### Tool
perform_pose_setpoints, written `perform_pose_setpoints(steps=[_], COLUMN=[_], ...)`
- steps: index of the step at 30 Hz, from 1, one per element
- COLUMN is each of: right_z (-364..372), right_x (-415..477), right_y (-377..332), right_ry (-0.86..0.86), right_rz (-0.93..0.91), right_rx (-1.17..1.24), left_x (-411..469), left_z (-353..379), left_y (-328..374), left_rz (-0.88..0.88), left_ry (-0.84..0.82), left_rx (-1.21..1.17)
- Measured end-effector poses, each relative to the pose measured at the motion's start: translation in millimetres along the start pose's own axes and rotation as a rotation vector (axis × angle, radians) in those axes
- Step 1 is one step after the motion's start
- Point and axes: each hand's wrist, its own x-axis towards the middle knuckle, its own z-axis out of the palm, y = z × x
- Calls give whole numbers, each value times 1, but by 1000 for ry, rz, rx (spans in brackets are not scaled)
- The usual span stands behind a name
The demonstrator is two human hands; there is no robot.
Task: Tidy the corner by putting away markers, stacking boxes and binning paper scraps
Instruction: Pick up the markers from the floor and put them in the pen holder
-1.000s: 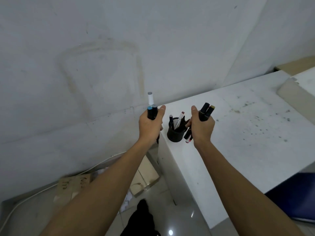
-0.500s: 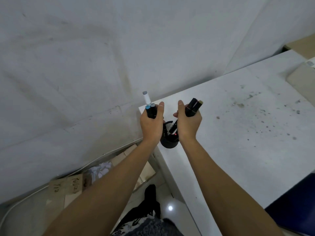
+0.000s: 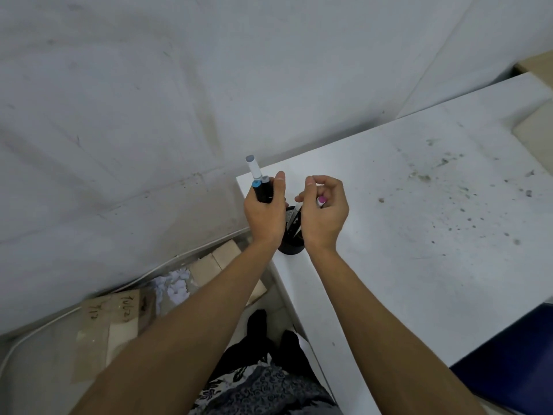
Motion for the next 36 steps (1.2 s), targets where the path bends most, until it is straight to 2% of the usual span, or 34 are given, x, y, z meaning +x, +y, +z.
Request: perform_pose_setpoints(steps=[2,4,7,8,10,12,14,16,20,25,28,31,36], right_z=[-9,-20,-25,-26,-26,-32,-37,-41,-45,-49,-49,-45,-33], right_x=[-3,-8,-17,-18,-18,-18,-17,-15,-9,-12,-12,-10,6], right_y=[8,26,50,53,50,43,34,27,25,32,35,34,20], right_ry=[-90,-218,-414,-442,-443,-435,-381,-285,-239,-287,-283,-257,-242], right_rz=[-106,-242,-361,-380,-347,-240,-125,-40,9,46,62,48,-15], right_rx=[-104,-305,-673,-731,-672,-461,-261,-173,-162,-168,-150,-113,-54], left_x=[-3,-6,-11,-12,-10,-8,-7,-6,-10,-8,-4,-8,-11], left_z=[1,2,4,5,6,6,7,8,10,8,2,-7,-7], left_y=[-1,-2,-4,-3,-2,2,6,4,-16,-33,-33,-34,-17], left_rz=[8,8,11,12,16,32,49,50,-5,65,77,164,227], left_ry=[29,53,69,74,82,74,60,26,-92,-267,-323,-380,-374], left_rx=[-1,0,11,18,20,3,9,31,85,243,307,352,181])
